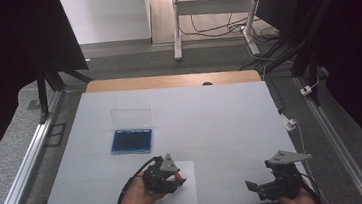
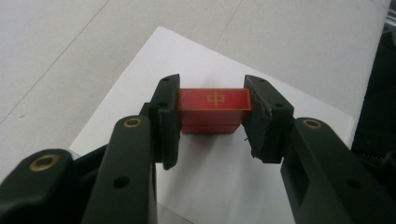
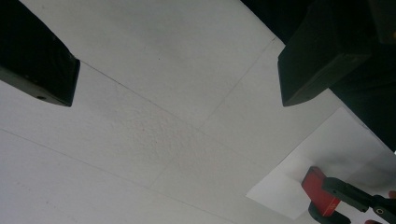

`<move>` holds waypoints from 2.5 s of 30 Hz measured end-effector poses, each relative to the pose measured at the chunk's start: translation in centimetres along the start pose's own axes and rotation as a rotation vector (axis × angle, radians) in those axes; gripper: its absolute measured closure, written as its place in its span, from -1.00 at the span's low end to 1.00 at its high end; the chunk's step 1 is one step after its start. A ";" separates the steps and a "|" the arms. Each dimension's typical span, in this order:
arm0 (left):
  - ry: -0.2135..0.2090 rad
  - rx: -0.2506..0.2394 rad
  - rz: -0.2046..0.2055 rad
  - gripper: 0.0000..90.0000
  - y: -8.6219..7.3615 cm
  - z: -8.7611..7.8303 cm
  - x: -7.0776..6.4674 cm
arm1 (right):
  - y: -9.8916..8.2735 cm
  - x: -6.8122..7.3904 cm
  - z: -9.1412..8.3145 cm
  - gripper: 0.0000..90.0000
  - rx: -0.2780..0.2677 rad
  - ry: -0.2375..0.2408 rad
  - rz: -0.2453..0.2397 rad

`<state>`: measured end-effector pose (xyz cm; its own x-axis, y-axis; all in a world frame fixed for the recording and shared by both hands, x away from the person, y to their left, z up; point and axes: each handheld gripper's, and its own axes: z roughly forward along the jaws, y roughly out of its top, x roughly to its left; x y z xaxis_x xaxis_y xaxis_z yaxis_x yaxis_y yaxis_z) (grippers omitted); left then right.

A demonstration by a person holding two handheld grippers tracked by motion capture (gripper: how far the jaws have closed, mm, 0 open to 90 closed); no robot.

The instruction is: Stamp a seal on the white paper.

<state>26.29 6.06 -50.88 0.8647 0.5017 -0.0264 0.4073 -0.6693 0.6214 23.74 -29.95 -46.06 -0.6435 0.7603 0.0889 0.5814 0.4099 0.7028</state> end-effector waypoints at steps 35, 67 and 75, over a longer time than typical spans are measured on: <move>-0.020 0.001 0.010 0.29 0.6 -0.4 0.2 | 0.0 0.1 0.0 -1.00 0.005 -0.005 -0.009; 0.029 -0.097 -0.080 0.29 0.2 -4.5 3.5 | 0.0 0.1 0.0 -1.00 0.002 -0.004 -0.010; 0.057 -0.095 -0.104 0.29 -0.3 -5.3 4.5 | 0.0 0.1 0.0 -1.00 0.002 -0.004 -0.010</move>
<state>28.55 11.40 -47.05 0.8001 0.5976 -0.0517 0.4617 -0.5586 0.6890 23.68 -29.90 -46.05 -0.6473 0.7581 0.0789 0.5759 0.4187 0.7021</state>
